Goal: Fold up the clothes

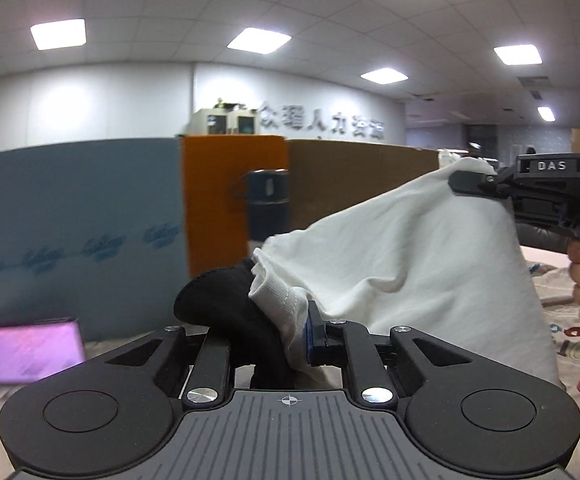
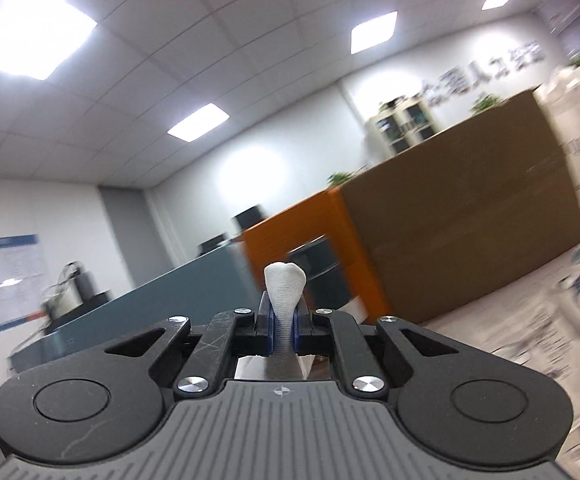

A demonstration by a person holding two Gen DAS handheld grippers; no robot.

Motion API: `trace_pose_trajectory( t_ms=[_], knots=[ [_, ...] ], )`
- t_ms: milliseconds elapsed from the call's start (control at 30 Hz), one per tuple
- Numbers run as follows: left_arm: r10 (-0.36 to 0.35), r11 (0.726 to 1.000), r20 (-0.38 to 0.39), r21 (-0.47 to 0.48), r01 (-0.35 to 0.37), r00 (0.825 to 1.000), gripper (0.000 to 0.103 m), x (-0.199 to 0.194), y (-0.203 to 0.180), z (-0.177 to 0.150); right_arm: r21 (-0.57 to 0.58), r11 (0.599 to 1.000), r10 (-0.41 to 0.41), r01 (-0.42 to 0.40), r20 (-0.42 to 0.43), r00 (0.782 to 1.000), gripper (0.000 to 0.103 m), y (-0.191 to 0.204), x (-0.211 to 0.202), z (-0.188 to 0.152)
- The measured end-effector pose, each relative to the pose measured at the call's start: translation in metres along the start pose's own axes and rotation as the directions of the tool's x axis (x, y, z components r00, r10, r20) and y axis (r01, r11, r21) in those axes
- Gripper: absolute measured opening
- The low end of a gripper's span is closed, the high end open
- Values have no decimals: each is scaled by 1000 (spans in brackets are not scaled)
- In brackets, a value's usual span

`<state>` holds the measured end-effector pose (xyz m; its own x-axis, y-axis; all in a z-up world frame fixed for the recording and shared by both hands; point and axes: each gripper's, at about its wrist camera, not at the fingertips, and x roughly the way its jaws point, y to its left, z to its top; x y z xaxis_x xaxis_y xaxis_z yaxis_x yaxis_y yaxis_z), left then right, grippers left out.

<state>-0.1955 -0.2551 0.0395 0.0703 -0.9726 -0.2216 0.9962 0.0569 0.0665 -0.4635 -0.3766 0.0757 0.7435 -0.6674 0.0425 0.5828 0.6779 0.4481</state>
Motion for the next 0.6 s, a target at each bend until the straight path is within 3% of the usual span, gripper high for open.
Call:
trace_pose_trajectory(
  t_ms=[100, 233, 433, 600],
  knots=[
    [-53, 998, 2, 23, 53, 999, 15, 44, -21, 10, 7, 995, -96, 96, 47, 994, 8, -29, -9, 8],
    [-144, 990, -11, 3, 144, 990, 15, 101, -55, 16, 60, 972, -233, 228, 101, 967, 8, -74, -21, 17],
    [-310, 947, -64, -103, 303, 948, 15, 172, -102, 8, 137, 891, -449, 433, 127, 884, 8, -145, -45, 28],
    [-345, 933, -198, -175, 313, 917, 25, 213, -118, -18, 167, 814, -567, 557, 20, 823, 8, -211, -40, 18]
  ],
)
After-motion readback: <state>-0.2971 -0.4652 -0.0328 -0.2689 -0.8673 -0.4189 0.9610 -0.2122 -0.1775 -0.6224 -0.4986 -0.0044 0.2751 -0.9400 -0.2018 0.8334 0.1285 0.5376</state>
